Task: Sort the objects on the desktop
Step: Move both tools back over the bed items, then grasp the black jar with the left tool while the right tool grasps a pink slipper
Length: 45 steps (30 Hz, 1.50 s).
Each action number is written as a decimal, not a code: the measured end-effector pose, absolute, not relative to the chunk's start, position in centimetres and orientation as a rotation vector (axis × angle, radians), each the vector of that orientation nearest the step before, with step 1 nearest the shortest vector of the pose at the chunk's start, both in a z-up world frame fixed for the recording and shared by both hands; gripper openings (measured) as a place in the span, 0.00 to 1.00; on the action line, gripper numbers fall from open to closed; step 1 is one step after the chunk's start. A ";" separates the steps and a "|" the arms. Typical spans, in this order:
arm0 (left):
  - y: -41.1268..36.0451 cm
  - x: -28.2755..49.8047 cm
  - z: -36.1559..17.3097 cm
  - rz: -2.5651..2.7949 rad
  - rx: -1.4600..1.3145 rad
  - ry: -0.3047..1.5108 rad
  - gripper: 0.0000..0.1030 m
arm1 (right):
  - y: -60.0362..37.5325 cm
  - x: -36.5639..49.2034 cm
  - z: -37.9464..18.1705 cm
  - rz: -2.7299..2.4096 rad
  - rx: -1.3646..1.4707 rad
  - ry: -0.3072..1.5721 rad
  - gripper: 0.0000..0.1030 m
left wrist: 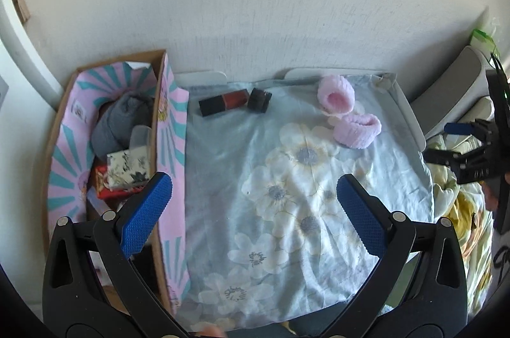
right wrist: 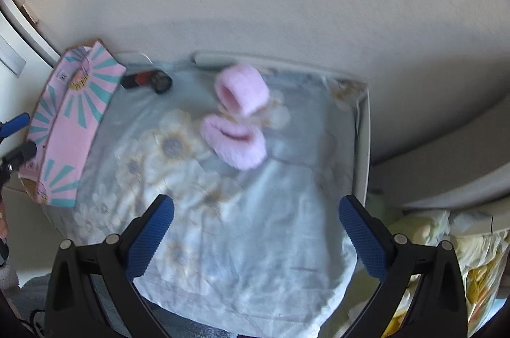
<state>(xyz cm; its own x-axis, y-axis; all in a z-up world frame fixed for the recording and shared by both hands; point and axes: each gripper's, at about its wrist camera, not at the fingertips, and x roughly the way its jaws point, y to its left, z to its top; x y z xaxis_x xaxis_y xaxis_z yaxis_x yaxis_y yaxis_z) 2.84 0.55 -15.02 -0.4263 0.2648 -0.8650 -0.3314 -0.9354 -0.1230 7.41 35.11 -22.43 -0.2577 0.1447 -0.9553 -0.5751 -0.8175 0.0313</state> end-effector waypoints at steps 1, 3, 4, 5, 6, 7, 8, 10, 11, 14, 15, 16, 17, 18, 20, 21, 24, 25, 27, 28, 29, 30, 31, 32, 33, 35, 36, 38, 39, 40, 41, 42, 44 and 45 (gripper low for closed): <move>0.7 2.9 -15.3 2.392 -1.433 0.093 1.00 | 35.0 7.8 -22.8 2.115 -1.545 0.524 1.00; 1.2 3.1 -15.8 2.378 -1.435 0.072 1.00 | 35.0 8.3 -23.5 2.133 -1.542 0.540 1.00; 1.5 3.2 -16.0 2.374 -1.436 0.056 1.00 | 35.0 8.5 -23.8 2.142 -1.538 0.558 1.00; 1.7 3.3 -16.2 2.375 -1.438 0.043 1.00 | 35.1 8.7 -24.1 2.155 -1.532 0.584 1.00; 2.0 3.3 -16.3 2.377 -1.436 0.033 1.00 | 35.2 8.9 -24.4 2.165 -1.528 0.603 1.00; 2.3 3.3 -16.5 2.384 -1.429 0.022 1.00 | 35.2 9.0 -24.6 2.170 -1.525 0.616 1.00; 2.6 3.3 -16.6 2.396 -1.416 0.015 1.00 | 35.2 9.0 -24.8 2.177 -1.522 0.618 1.00; 3.5 3.2 -16.8 2.437 -1.354 0.013 1.00 | 35.1 9.1 -25.1 2.198 -1.506 0.600 1.00; 4.1 3.1 -16.9 2.463 -1.311 0.023 1.00 | 35.0 9.1 -25.2 2.220 -1.494 0.576 1.00; 6.1 1.9 -18.0 2.525 -1.205 0.077 0.99 | 34.6 8.9 -25.7 2.293 -1.449 0.516 1.00; 6.7 1.3 -18.5 2.538 -1.190 0.098 0.98 | 34.5 8.7 -25.9 2.313 -1.434 0.497 1.00; 7.4 0.3 -19.4 2.549 -1.175 0.121 0.97 | 34.4 8.5 -26.4 2.333 -1.422 0.480 1.00; 7.9 -0.7 -20.3 2.555 -1.165 0.140 0.92 | 34.5 8.3 -26.9 2.347 -1.410 0.462 1.00; 8.2 -1.5 -21.0 2.553 -1.167 0.147 0.87 | 34.5 8.0 -27.3 2.356 -1.400 0.445 1.00; 8.6 -3.6 -22.9 2.530 -1.188 0.135 0.78 | 34.5 7.2 -28.5 2.377 -1.387 0.411 1.00; 8.6 -4.5 -23.7 2.518 -1.196 0.137 0.75 | 34.4 6.7 -29.0 2.378 -1.390 0.393 1.00; 8.7 -5.9 -25.2 2.504 -1.183 0.160 0.74 | 34.6 5.4 -30.4 2.390 -1.392 0.373 0.97; 8.8 -6.2 -25.6 2.505 -1.171 0.183 0.74 | 34.7 5.1 -30.8 2.390 -1.384 0.368 0.97; 9.2 -6.7 -26.5 2.497 -1.164 0.232 0.67 | 34.9 4.6 -31.4 2.399 -1.365 0.366 0.97; 9.3 -6.9 -26.8 2.493 -1.169 0.254 0.64 | 35.0 4.4 -31.8 2.396 -1.362 0.368 0.97; 9.5 -7.1 -27.3 2.490 -1.173 0.278 0.59 | 35.1 4.2 -32.1 2.392 -1.357 0.374 0.97; 9.6 -7.2 -27.7 2.488 -1.173 0.293 0.56 | 35.2 4.1 -32.4 2.392 -1.352 0.384 0.97; 9.7 -7.2 -28.0 2.487 -1.169 0.302 0.55 | 35.4 4.0 -32.6 2.390 -1.346 0.393 0.96; 9.8 -7.2 -28.2 2.486 -1.162 0.313 0.52 | 35.5 3.9 -32.9 2.389 -1.339 0.403 0.94; 9.9 -7.3 -28.4 2.488 -1.152 0.323 0.48 | 35.6 3.8 -33.0 2.389 -1.335 0.411 0.93; 9.9 -7.4 -28.6 2.490 -1.137 0.323 0.44 | 35.6 3.8 -33.0 2.389 -1.319 0.411 0.92; 9.9 -7.4 -28.6 2.491 -1.130 0.324 0.44 | 35.6 3.8 -33.0 2.391 -1.313 0.407 0.91; 10.2 -7.6 -28.7 2.491 -1.110 0.345 0.44 | 35.7 3.7 -33.0 2.396 -1.302 0.389 0.90; 10.3 -7.7 -28.6 2.491 -1.103 0.352 0.44 | 35.7 3.6 -33.0 2.396 -1.304 0.387 0.90; 10.6 -7.8 -28.5 2.490 -1.089 0.363 0.44 | 35.8 3.6 -33.0 2.397 -1.301 0.386 0.90; 10.8 -8.0 -28.5 2.487 -1.077 0.369 0.44 | 35.9 3.5 -33.1 2.399 -1.298 0.390 0.90; 11.0 -8.2 -28.5 2.481 -1.071 0.377 0.44 | 36.0 3.5 -33.1 2.400 -1.298 0.400 0.90; 11.3 -8.7 -28.6 2.475 -1.063 0.394 0.44 | 36.2 3.5 -33.2 2.399 -1.291 0.415 0.90; 11.5 -8.9 -28.7 2.471 -1.061 0.400 0.44 | 36.4 3.5 -33.2 2.401 -1.287 0.422 0.90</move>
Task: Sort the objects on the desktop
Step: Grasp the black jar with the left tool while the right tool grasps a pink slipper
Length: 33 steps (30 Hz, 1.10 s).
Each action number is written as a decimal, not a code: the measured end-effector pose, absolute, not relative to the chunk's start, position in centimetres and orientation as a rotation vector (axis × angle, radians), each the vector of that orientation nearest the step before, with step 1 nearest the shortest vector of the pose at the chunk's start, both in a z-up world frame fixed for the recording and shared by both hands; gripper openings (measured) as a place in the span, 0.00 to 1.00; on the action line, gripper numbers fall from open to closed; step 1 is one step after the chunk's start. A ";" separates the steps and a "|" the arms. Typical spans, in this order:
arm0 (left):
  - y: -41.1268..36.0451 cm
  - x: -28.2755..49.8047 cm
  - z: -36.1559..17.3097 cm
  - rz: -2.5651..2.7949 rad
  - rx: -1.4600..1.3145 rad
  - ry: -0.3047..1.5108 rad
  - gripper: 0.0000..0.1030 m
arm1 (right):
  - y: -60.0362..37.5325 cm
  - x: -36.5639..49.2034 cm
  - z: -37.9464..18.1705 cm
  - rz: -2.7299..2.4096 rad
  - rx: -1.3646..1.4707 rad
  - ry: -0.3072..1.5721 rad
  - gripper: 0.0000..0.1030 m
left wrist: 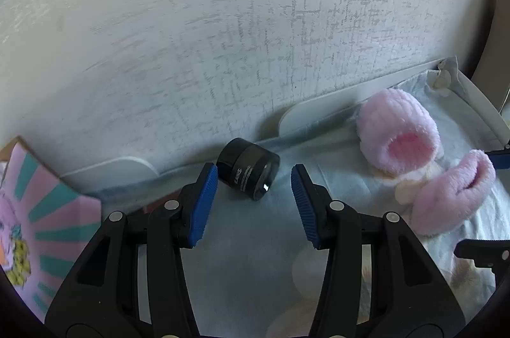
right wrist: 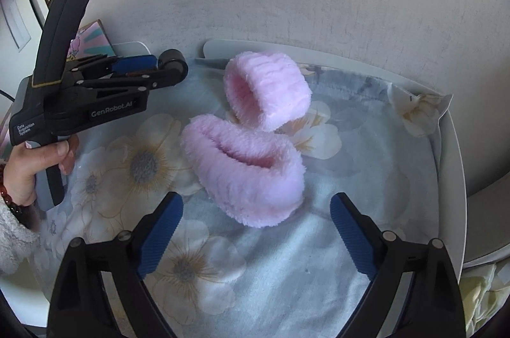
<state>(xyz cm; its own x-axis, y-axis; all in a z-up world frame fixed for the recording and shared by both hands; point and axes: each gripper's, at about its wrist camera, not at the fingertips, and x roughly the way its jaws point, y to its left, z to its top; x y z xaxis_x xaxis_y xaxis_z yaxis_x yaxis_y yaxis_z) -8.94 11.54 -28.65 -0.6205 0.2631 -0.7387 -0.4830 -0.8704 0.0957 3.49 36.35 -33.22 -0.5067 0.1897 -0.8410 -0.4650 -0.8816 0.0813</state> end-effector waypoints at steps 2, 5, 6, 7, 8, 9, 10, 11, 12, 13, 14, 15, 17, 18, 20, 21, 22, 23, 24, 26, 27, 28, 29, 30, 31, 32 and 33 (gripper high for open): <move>11.9 -9.3 -28.7 2.467 -1.048 0.409 0.44 | 36.5 3.6 -33.4 2.400 -1.276 0.428 0.89; 12.4 -9.7 -28.6 2.452 -1.033 0.428 0.44 | 36.6 3.4 -33.6 2.406 -1.278 0.427 0.73; 12.6 -9.8 -28.6 2.446 -1.027 0.436 0.44 | 36.6 3.4 -33.8 2.405 -1.283 0.424 0.72; 12.8 -9.9 -28.6 2.441 -1.021 0.444 0.44 | 36.5 3.3 -33.9 2.403 -1.287 0.417 0.70; 13.0 -10.0 -28.6 2.440 -1.020 0.446 0.44 | 36.3 3.2 -34.0 2.402 -1.285 0.407 0.67; 13.1 -10.0 -28.7 2.439 -1.021 0.446 0.44 | 36.1 3.2 -34.1 2.401 -1.280 0.402 0.67; 13.2 -10.1 -28.7 2.438 -1.025 0.445 0.44 | 36.1 3.2 -34.0 2.404 -1.272 0.406 0.65; 13.2 -10.2 -28.8 2.439 -1.030 0.441 0.44 | 36.1 3.2 -34.0 2.406 -1.265 0.412 0.62; 13.3 -10.2 -28.8 2.441 -1.033 0.435 0.44 | 36.1 3.3 -34.0 2.407 -1.260 0.417 0.61; 13.3 -10.3 -28.9 2.441 -1.037 0.426 0.44 | 36.1 3.3 -34.0 2.409 -1.259 0.420 0.58; 13.3 -10.3 -28.9 2.442 -1.042 0.422 0.41 | 36.0 3.3 -34.0 2.408 -1.258 0.421 0.55; 13.3 -10.3 -29.0 2.443 -1.049 0.421 0.34 | 36.0 3.3 -34.0 2.408 -1.258 0.420 0.54; 13.2 -10.3 -29.0 2.435 -1.058 0.407 0.32 | 35.9 3.3 -34.0 2.412 -1.256 0.416 0.46; 13.1 -10.3 -29.0 2.434 -1.059 0.395 0.32 | 35.9 3.2 -33.9 2.410 -1.255 0.411 0.45; 13.1 -10.2 -28.9 2.428 -1.061 0.387 0.32 | 36.0 3.2 -33.6 2.408 -1.243 0.410 0.35; 13.2 -10.1 -28.9 2.423 -1.061 0.387 0.32 | 36.0 3.3 -33.6 2.410 -1.238 0.416 0.34; 13.3 -10.0 -28.8 2.418 -1.061 0.388 0.32 | 36.1 3.4 -33.5 2.412 -1.233 0.424 0.32; 13.4 -9.8 -28.7 2.414 -1.064 0.390 0.32 | 36.1 3.5 -33.4 2.413 -1.229 0.425 0.28; 13.4 -9.7 -28.5 2.411 -1.072 0.387 0.32 | 36.1 3.6 -33.3 2.415 -1.227 0.427 0.27; 13.5 -9.4 -28.1 2.406 -1.083 0.370 0.32 | 36.0 3.8 -33.1 2.418 -1.215 0.433 0.26; 13.5 -9.2 -27.8 2.404 -1.089 0.364 0.32 | 36.1 4.0 -33.0 2.418 -1.210 0.440 0.26; 13.5 -8.9 -27.4 2.402 -1.094 0.358 0.32 | 36.1 4.2 -32.8 2.418 -1.205 0.453 0.25; 13.4 -8.7 -27.1 2.402 -1.095 0.352 0.32 | 36.2 4.4 -32.6 2.417 -1.197 0.469 0.25; 13.4 -8.4 -26.8 2.399 -1.100 0.346 0.32 | 36.3 4.7 -32.4 2.415 -1.189 0.484 0.25; 13.3 -8.1 -26.4 2.397 -1.106 0.344 0.32 | 36.4 5.0 -32.2 2.412 -1.186 0.493 0.25; 13.2 -7.7 -25.9 2.397 -1.110 0.338 0.32 | 36.4 5.2 -32.0 2.406 -1.187 0.501 0.25; 13.5 -7.0 -25.4 2.396 -1.113 0.332 0.32 | 36.4 5.5 -31.8 2.402 -1.190 0.504 0.25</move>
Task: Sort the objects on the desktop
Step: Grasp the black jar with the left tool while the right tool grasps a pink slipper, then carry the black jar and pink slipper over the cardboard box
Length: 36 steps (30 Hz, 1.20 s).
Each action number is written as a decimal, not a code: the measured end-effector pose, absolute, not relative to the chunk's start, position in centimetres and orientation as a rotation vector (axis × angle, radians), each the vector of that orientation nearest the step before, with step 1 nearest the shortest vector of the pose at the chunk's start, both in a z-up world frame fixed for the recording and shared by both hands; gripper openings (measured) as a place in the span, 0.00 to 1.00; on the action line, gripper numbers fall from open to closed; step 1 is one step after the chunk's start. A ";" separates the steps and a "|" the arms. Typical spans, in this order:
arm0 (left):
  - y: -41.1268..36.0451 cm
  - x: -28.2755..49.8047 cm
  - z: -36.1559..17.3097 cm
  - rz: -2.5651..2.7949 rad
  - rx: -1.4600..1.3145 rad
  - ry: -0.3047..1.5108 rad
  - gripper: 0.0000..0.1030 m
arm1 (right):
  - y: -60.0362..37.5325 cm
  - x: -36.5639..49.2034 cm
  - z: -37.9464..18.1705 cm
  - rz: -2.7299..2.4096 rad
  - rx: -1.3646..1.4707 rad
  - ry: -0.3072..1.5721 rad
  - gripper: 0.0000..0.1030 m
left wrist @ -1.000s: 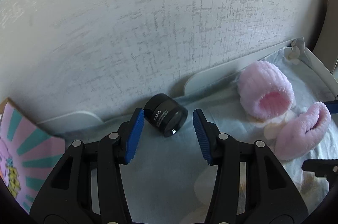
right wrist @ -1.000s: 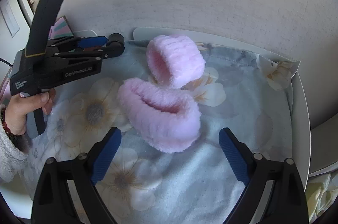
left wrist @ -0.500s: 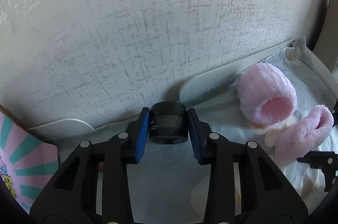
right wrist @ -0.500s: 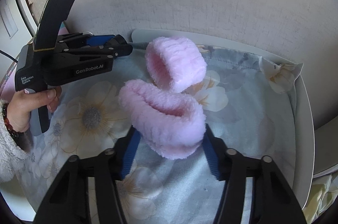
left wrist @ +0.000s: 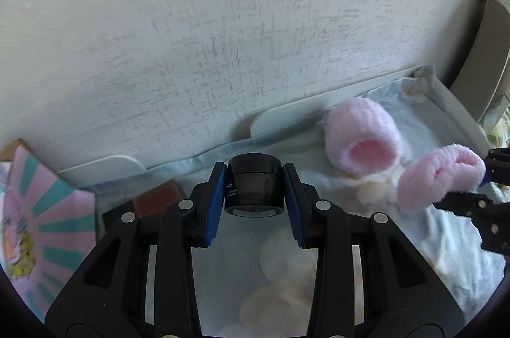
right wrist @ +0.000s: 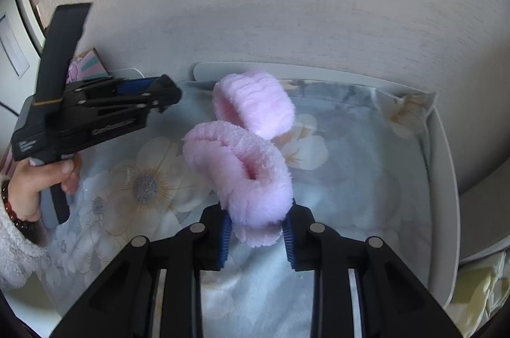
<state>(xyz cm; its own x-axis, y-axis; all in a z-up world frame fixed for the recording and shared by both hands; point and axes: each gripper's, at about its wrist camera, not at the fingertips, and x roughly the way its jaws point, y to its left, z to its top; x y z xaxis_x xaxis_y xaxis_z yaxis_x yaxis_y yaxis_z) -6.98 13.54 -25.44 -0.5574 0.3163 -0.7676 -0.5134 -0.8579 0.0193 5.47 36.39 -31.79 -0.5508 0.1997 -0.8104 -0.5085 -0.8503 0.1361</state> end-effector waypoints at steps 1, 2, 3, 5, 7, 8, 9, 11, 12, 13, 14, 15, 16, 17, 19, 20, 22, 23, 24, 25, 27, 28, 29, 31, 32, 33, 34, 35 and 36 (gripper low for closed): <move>13.6 -6.4 -24.9 2.392 -1.121 0.328 0.32 | 36.3 5.7 -31.6 2.398 -1.196 0.502 0.25; 13.5 -5.9 -24.3 2.389 -1.129 0.334 0.32 | 36.2 6.0 -31.2 2.393 -1.206 0.495 0.25; 13.5 -5.2 -24.0 2.386 -1.138 0.346 0.32 | 36.1 6.2 -30.8 2.391 -1.213 0.490 0.25; 12.9 -4.9 -22.9 2.363 -1.184 0.369 0.32 | 36.2 5.9 -30.2 2.391 -1.236 0.486 0.25; 11.3 -4.7 -22.4 2.351 -1.207 0.371 0.32 | 36.2 6.4 -29.0 2.380 -1.265 0.475 0.25; 11.0 -4.2 -21.7 2.342 -1.219 0.369 0.32 | 36.6 6.2 -29.0 2.378 -1.285 0.477 0.25; 10.6 -3.9 -21.1 2.340 -1.226 0.369 0.32 | 36.4 6.6 -28.3 2.377 -1.296 0.473 0.25; 8.7 -1.8 -18.9 2.323 -1.246 0.346 0.32 | 36.4 5.7 -27.1 2.379 -1.331 0.477 0.25; 7.8 -1.3 -18.1 2.317 -1.256 0.340 0.32 | 36.4 5.9 -26.8 2.375 -1.350 0.475 0.25; 7.1 -0.7 -17.5 2.319 -1.261 0.337 0.32 | 36.6 6.2 -26.4 2.371 -1.365 0.462 0.25; 6.5 -0.2 -17.1 2.315 -1.266 0.334 0.32 | 36.3 5.5 -26.1 2.364 -1.391 0.444 0.25; 6.1 0.2 -17.0 2.312 -1.275 0.329 0.32 | 36.2 5.4 -25.6 2.363 -1.406 0.435 0.25; 5.2 0.8 -16.4 2.316 -1.282 0.317 0.32 | 35.8 5.8 -24.9 2.369 -1.409 0.426 0.25; 4.3 1.1 -15.9 2.323 -1.287 0.302 0.32 | 35.4 5.5 -24.3 2.384 -1.414 0.407 0.25; 2.5 1.6 -15.0 2.341 -1.303 0.256 0.32 | 34.6 4.5 -23.6 2.404 -1.422 0.371 0.25; 1.7 1.7 -14.5 2.354 -1.304 0.235 0.32 | 34.1 3.9 -23.0 2.421 -1.422 0.350 0.25; 0.1 1.8 -14.0 2.379 -1.311 0.198 0.32 | 33.3 2.8 -22.0 2.453 -1.426 0.325 0.25; -0.6 1.8 -13.7 2.394 -1.313 0.184 0.32 | 32.8 2.2 -21.6 2.468 -1.425 0.307 0.25; -1.7 1.9 -13.2 2.413 -1.312 0.169 0.32 | 32.3 1.4 -21.2 2.484 -1.426 0.288 0.25; -2.3 1.9 -13.0 2.424 -1.311 0.161 0.32 | 31.7 0.4 -20.7 2.505 -1.430 0.273 0.25; -3.8 1.9 -12.6 2.450 -1.313 0.156 0.32 | 30.8 -1.0 -20.0 2.540 -1.432 0.265 0.25; -4.8 1.9 -12.3 2.467 -1.312 0.155 0.32 | 30.3 -1.9 -19.6 2.560 -1.437 0.262 0.25; -5.6 2.0 -12.0 2.480 -1.313 0.150 0.32 | 29.8 -2.8 -19.3 2.576 -1.441 0.256 0.25; -7.3 2.1 -11.5 2.508 -1.319 0.126 0.32 | 28.4 -4.8 -18.7 2.614 -1.457 0.236 0.25; -8.1 2.1 -11.3 2.521 -1.322 0.116 0.32 | 27.8 -5.9 -18.4 2.634 -1.467 0.227 0.25; -8.9 2.2 -11.1 2.537 -1.324 0.107 0.32 | 27.1 -6.8 -18.2 2.652 -1.476 0.217 0.25; -9.8 2.3 -10.9 2.553 -1.330 0.101 0.32 | 26.4 -7.9 -18.1 2.672 -1.490 0.208 0.25; -10.6 2.3 -10.8 2.566 -1.335 0.096 0.32 | 25.7 -8.8 -17.9 2.688 -1.501 0.198 0.25; -11.2 2.4 -10.8 2.575 -1.341 0.092 0.32 | 24.9 -9.9 -17.8 2.707 -1.515 0.182 0.25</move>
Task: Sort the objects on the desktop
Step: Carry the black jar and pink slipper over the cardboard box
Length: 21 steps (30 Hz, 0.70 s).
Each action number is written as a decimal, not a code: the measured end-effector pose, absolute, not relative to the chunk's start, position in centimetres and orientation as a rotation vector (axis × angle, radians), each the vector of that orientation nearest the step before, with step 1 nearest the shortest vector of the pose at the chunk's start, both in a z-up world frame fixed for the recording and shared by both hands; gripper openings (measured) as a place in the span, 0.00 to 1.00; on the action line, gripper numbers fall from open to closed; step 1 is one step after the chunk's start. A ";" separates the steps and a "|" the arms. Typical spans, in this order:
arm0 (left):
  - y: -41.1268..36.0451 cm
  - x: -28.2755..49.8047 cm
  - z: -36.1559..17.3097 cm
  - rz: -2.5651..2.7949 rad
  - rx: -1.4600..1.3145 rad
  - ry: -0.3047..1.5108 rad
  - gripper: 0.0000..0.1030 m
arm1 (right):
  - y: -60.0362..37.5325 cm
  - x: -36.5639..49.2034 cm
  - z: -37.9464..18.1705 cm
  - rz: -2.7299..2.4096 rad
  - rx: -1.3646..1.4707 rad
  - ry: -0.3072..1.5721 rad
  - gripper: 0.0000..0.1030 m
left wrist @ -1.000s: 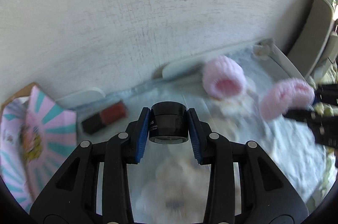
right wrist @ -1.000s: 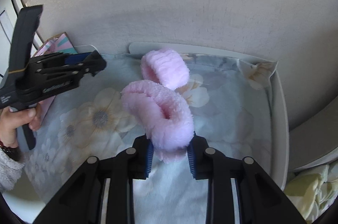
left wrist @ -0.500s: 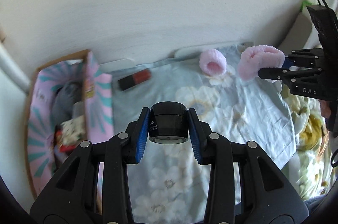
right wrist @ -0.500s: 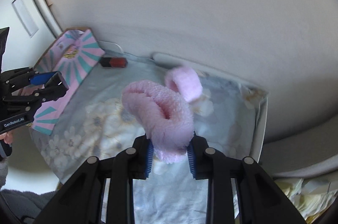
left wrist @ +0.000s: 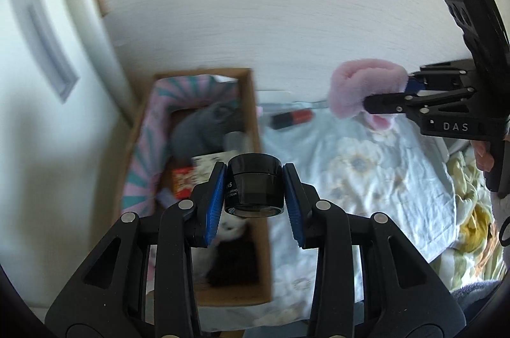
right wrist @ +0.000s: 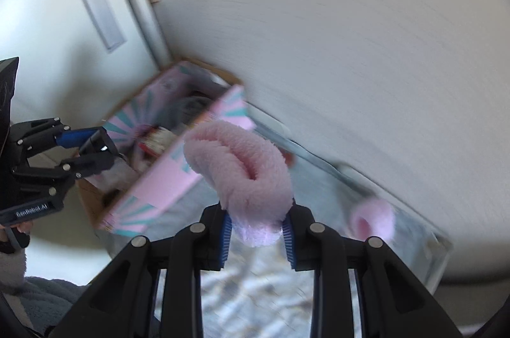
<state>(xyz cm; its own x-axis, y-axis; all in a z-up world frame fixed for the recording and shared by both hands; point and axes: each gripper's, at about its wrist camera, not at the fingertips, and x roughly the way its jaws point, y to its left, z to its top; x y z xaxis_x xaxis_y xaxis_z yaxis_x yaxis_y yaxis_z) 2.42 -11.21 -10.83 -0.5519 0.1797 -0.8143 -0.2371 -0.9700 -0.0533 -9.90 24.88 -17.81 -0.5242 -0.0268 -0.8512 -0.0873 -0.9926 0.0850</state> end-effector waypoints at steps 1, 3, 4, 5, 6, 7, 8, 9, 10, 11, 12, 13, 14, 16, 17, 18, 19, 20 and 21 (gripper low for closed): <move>-12.0 2.5 -10.8 2.586 -1.348 0.082 0.32 | 24.1 -10.9 -17.8 2.724 -1.530 0.166 0.25; -13.5 2.7 -10.8 2.601 -1.370 0.062 0.32 | 22.4 -12.9 -17.7 2.757 -1.563 0.135 0.25; -14.1 2.8 -10.9 2.607 -1.379 0.058 0.32 | 21.6 -13.8 -17.7 2.772 -1.579 0.118 0.25; -14.6 2.9 -11.1 2.610 -1.390 0.051 0.32 | 20.7 -14.8 -17.8 2.788 -1.600 0.099 0.25; -15.1 3.1 -11.2 2.609 -1.401 0.040 0.32 | 19.8 -15.7 -17.9 2.799 -1.621 0.079 0.25; -15.7 3.3 -11.4 2.610 -1.408 0.025 0.32 | 18.8 -16.6 -18.1 2.810 -1.641 0.053 0.25; -16.2 3.4 -11.6 2.611 -1.416 0.015 0.32 | 17.9 -17.3 -18.3 2.821 -1.661 0.036 0.25; -16.6 3.6 -11.8 2.611 -1.428 0.007 0.32 | 17.0 -18.0 -18.5 2.833 -1.682 0.023 0.25; -17.0 3.9 -12.0 2.612 -1.440 -0.001 0.32 | 16.3 -18.5 -18.6 2.843 -1.697 0.011 0.25; -17.4 4.0 -12.2 2.615 -1.446 -0.011 0.32 | 15.4 -19.2 -18.8 2.854 -1.718 -0.005 0.25; -17.6 4.1 -12.4 2.617 -1.450 -0.020 0.32 | 14.6 -19.8 -19.0 2.862 -1.741 -0.021 0.25; -17.9 4.2 -12.5 2.618 -1.458 -0.029 0.32 | 13.9 -20.4 -19.4 2.865 -1.763 -0.038 0.25; -18.1 4.2 -12.6 2.620 -1.463 -0.036 0.32 | 13.2 -21.0 -19.7 2.866 -1.784 -0.059 0.25; -18.3 4.4 -12.5 2.625 -1.461 -0.049 0.32 | 11.9 -22.0 -20.3 2.866 -1.822 -0.099 0.25; -18.4 4.3 -12.5 2.624 -1.464 -0.054 0.32 | 11.5 -22.3 -20.4 2.868 -1.832 -0.108 0.25; -18.4 4.2 -12.7 2.624 -1.466 -0.056 0.32 | 11.2 -22.5 -20.6 2.868 -1.845 -0.115 0.25; -18.4 4.1 -12.7 2.626 -1.466 -0.057 0.32 | 10.9 -22.8 -20.7 2.869 -1.856 -0.123 0.25; -18.4 4.1 -12.7 2.627 -1.466 -0.058 0.32 | 10.6 -23.0 -20.9 2.870 -1.864 -0.132 0.25; -18.5 4.1 -12.7 2.627 -1.467 -0.059 0.32 | 10.4 -23.2 -21.0 2.870 -1.871 -0.142 0.25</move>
